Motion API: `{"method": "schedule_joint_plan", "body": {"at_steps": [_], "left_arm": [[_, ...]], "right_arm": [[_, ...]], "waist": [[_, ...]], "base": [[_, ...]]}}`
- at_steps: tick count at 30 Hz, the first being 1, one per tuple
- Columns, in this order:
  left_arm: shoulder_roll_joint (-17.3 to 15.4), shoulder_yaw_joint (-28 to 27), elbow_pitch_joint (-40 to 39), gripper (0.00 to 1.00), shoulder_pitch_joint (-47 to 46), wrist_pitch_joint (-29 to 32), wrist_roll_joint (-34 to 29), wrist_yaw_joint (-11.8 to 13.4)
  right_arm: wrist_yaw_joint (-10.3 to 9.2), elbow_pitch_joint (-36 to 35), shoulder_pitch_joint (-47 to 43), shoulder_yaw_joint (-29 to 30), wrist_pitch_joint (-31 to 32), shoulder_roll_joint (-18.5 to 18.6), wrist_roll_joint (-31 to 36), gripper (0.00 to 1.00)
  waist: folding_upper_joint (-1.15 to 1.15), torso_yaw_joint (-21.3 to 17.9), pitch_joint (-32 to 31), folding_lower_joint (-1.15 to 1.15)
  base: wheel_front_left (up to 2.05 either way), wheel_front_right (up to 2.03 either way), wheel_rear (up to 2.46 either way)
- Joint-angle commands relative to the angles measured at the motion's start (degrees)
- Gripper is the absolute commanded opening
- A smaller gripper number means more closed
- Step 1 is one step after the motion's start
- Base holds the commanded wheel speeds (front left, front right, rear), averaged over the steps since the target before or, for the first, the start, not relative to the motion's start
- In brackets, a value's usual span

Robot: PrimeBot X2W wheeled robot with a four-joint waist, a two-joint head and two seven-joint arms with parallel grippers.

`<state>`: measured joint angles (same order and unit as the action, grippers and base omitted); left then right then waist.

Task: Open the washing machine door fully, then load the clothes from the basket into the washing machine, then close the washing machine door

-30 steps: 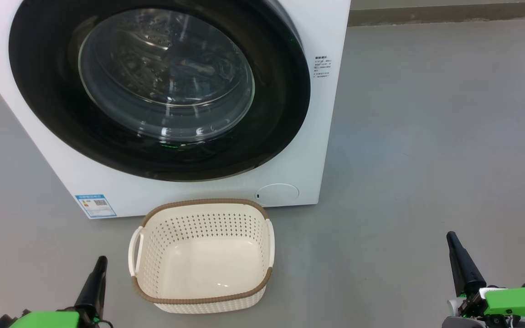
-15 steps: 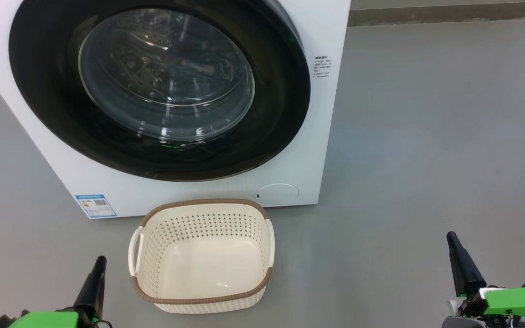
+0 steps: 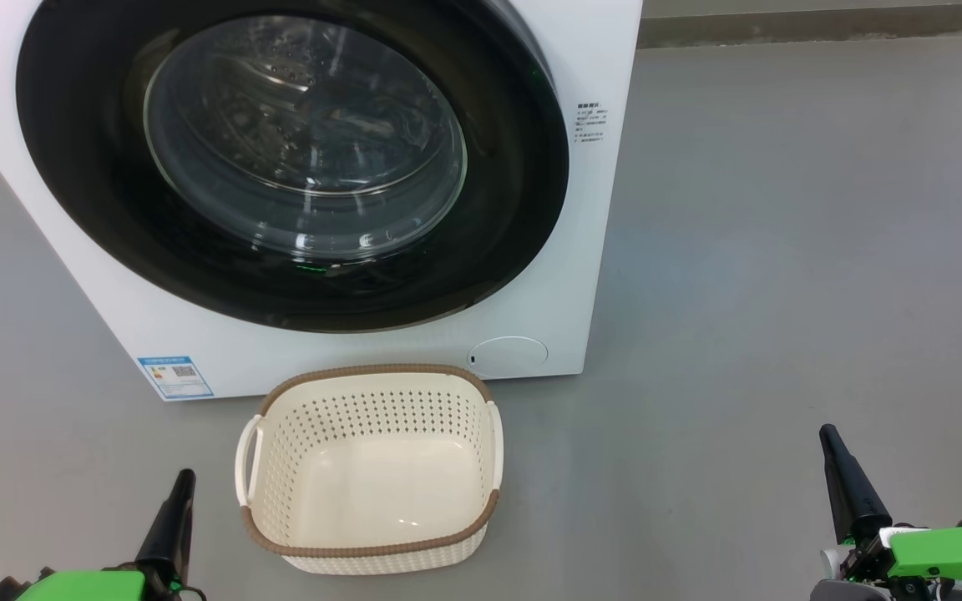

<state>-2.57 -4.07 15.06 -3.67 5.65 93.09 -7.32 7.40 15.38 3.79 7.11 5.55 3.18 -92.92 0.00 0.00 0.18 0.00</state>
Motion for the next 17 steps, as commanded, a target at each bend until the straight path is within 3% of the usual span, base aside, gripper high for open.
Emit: {"method": "schedule_joint_plan", "body": {"at_steps": [1, 17], "left_arm": [[-0.7, -1.9, -1.0, 0.00, -2.5, 0.4, -0.5, -0.2], [-0.6, -2.0, -1.0, 0.00, -2.5, 0.5, -0.6, -0.2]], "right_arm": [[0.09, -1.4, 2.3, -1.1, 0.5, 0.1, 0.3, 0.00], [0.09, -1.4, 2.4, -1.0, 0.6, 0.0, 0.4, 0.00]], "waist": [[0.00, 0.0, 0.0, 0.00], [0.00, 0.0, 0.0, 0.00]], "base": [[0.00, 0.00, 0.00], [0.00, 0.00, 0.00]]}}
